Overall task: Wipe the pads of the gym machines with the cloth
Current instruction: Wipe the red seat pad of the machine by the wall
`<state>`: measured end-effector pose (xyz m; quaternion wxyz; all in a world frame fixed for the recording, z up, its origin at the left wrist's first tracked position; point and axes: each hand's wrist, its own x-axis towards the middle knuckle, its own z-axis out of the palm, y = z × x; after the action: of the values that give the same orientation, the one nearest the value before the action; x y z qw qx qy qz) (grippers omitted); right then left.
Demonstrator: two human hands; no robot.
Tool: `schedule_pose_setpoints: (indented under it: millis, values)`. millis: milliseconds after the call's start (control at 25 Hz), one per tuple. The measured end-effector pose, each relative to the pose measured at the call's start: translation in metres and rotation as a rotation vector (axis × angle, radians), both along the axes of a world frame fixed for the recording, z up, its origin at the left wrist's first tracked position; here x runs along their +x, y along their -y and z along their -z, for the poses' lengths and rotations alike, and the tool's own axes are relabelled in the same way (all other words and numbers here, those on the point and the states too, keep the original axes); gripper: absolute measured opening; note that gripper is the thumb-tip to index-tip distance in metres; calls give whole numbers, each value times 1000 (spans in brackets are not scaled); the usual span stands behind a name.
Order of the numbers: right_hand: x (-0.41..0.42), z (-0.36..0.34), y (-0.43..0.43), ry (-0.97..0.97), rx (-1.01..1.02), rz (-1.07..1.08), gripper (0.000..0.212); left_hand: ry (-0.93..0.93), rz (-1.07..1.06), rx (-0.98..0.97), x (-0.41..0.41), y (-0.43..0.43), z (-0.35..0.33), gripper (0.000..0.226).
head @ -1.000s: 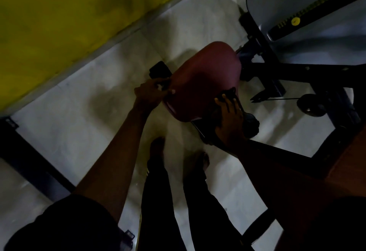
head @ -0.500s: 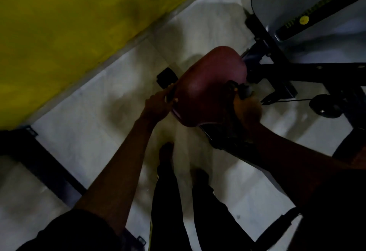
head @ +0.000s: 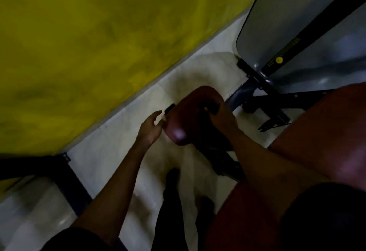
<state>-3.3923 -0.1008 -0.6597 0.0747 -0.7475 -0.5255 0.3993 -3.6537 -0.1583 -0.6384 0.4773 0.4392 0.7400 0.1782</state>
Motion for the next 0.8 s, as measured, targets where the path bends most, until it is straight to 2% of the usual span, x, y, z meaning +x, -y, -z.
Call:
schedule_pose_setpoints:
  millis: [120, 240, 400, 800]
  values:
    - [2, -55, -9, -84, 102, -138, 67, -37, -62, 44, 13, 16, -46, 47]
    - [14, -122, -18, -66, 145, -229, 70, -60, -123, 123, 29, 31, -98, 45]
    - [28, -200, -20, -93, 286, -409, 58, -90, -170, 267, 47, 51, -167, 46]
    - [13, -347, 33, -190, 515, -522, 57, -262, -198, 451, 31, 132, -314, 51]
